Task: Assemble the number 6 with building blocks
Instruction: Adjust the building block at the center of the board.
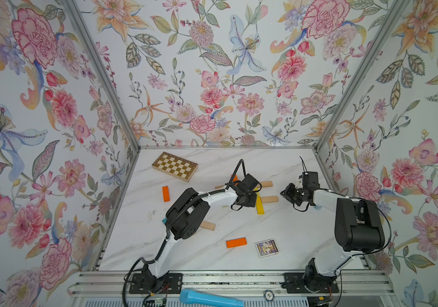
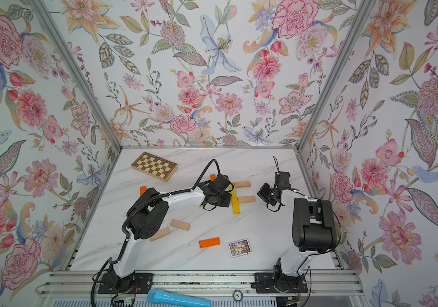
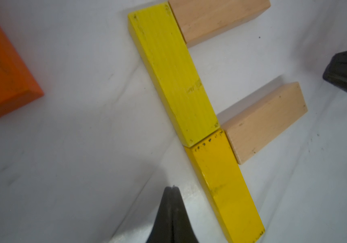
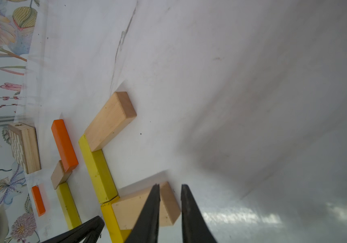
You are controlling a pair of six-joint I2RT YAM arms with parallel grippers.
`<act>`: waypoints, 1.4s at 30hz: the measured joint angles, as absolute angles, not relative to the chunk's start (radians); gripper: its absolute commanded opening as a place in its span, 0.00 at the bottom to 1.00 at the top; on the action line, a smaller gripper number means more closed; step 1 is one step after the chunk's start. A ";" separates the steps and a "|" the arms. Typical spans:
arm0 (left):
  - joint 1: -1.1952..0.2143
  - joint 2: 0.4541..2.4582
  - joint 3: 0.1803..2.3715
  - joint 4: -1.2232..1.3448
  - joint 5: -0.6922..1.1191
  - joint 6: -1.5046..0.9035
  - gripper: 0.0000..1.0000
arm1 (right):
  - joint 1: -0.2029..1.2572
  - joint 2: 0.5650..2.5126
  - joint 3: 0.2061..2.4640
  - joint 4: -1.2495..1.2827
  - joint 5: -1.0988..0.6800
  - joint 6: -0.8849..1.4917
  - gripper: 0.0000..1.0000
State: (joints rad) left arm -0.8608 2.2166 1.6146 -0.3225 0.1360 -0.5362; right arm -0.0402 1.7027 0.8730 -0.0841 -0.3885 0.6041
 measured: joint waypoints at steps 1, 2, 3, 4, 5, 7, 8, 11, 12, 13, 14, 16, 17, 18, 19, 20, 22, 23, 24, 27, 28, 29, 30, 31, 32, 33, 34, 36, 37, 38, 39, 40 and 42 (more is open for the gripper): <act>-0.862 2.222 1.622 -0.322 0.138 -0.536 0.01 | -0.040 1.708 0.873 -0.084 -0.390 0.604 0.18; -0.862 2.226 1.627 -0.322 0.142 -0.536 0.01 | -0.040 1.712 0.873 -0.084 -0.391 0.604 0.18; -0.863 2.230 1.631 -0.323 0.145 -0.536 0.01 | -0.040 1.715 0.873 -0.084 -0.394 0.604 0.17; -0.864 2.235 1.636 -0.322 0.147 -0.536 0.01 | -0.040 1.716 0.873 -0.084 -0.394 0.604 0.17; -0.865 2.238 1.638 -0.322 0.150 -0.536 0.01 | -0.040 1.716 0.873 -0.084 -0.395 0.604 0.17; -0.866 2.243 1.638 -0.323 0.152 -0.537 0.01 | -0.040 1.719 0.873 -0.084 -0.399 0.604 0.17; -0.866 2.244 1.641 -0.323 0.153 -0.537 0.01 | -0.040 1.721 0.873 -0.084 -0.402 0.604 0.17; -0.866 2.252 1.652 -0.321 0.154 -0.537 0.00 | -0.040 1.735 0.873 -0.083 -0.405 0.604 0.17; -0.866 2.252 1.652 -0.322 0.154 -0.537 0.00 | -0.040 1.740 0.873 -0.084 -0.405 0.604 0.17; -0.866 2.252 1.652 -0.322 0.154 -0.537 0.00 | -0.040 1.746 0.873 -0.083 -0.405 0.604 0.17; -0.867 2.252 1.652 -0.322 0.154 -0.537 0.00 | -0.040 1.750 0.873 -0.084 -0.406 0.604 0.17; -0.867 2.252 1.652 -0.322 0.154 -0.537 0.00 | -0.040 1.751 0.873 -0.081 -0.409 0.605 0.17; -0.867 2.252 1.653 -0.323 0.154 -0.537 0.00 | -0.039 1.752 0.873 -0.081 -0.409 0.606 0.17; -0.867 2.252 1.653 -0.323 0.154 -0.537 0.00 | -0.039 1.752 0.873 -0.081 -0.410 0.607 0.17; -0.867 2.254 1.656 -0.325 0.155 -0.537 0.00 | -0.039 1.753 0.873 -0.080 -0.410 0.607 0.17; -0.867 2.256 1.659 -0.327 0.155 -0.537 0.00 | -0.039 1.753 0.873 -0.080 -0.410 0.607 0.17; -0.867 2.262 1.669 -0.329 0.155 -0.537 0.00 | -0.039 1.755 0.874 -0.080 -0.412 0.607 0.17; -0.867 2.265 1.672 -0.329 0.157 -0.537 0.00 | -0.039 1.756 0.875 -0.080 -0.412 0.607 0.17; -0.867 2.267 1.676 -0.331 0.158 -0.537 0.00 | -0.039 1.757 0.875 -0.077 -0.413 0.607 0.16; -0.867 2.270 1.683 -0.338 0.158 -0.537 0.00 | -0.036 1.758 0.875 -0.073 -0.413 0.607 0.15; -0.867 2.271 1.685 -0.341 0.158 -0.537 0.00 | -0.035 1.759 0.875 -0.073 -0.412 0.607 0.15; -0.867 2.271 1.687 -0.342 0.158 -0.537 0.00 | -0.034 1.759 0.875 -0.073 -0.413 0.607 0.15; -0.867 2.273 1.691 -0.345 0.159 -0.537 0.00 | -0.033 1.760 0.875 -0.072 -0.413 0.607 0.14; -0.867 2.274 1.692 -0.347 0.159 -0.537 0.00 | -0.033 1.760 0.875 -0.072 -0.413 0.607 0.14; -0.867 2.275 1.694 -0.348 0.159 -0.537 0.00 | -0.033 1.760 0.875 -0.072 -0.412 0.607 0.12; -0.867 2.275 1.694 -0.348 0.160 -0.537 0.00 | -0.033 1.760 0.875 -0.073 -0.412 0.607 0.12; -0.867 2.275 1.696 -0.350 0.162 -0.537 0.00 | -0.033 1.761 0.875 -0.073 -0.412 0.607 0.12; -0.867 2.276 1.698 -0.352 0.162 -0.537 0.00 | -0.031 1.761 0.875 -0.073 -0.412 0.607 0.11; -0.867 2.276 1.698 -0.353 0.162 -0.537 0.00 | -0.028 1.761 0.875 -0.073 -0.412 0.607 0.10; -0.867 2.276 1.698 -0.353 0.162 -0.537 0.00 | -0.025 1.761 0.875 -0.073 -0.412 0.607 0.10; -0.867 2.276 1.698 -0.354 0.162 -0.537 0.00 | -0.021 1.761 0.875 -0.075 -0.411 0.607 0.10; -0.867 2.276 1.698 -0.355 0.162 -0.537 0.00 | -0.017 1.761 0.875 -0.076 -0.411 0.608 0.09; -0.867 2.276 1.698 -0.355 0.162 -0.537 0.00 | -0.012 1.761 0.875 -0.078 -0.411 0.608 0.08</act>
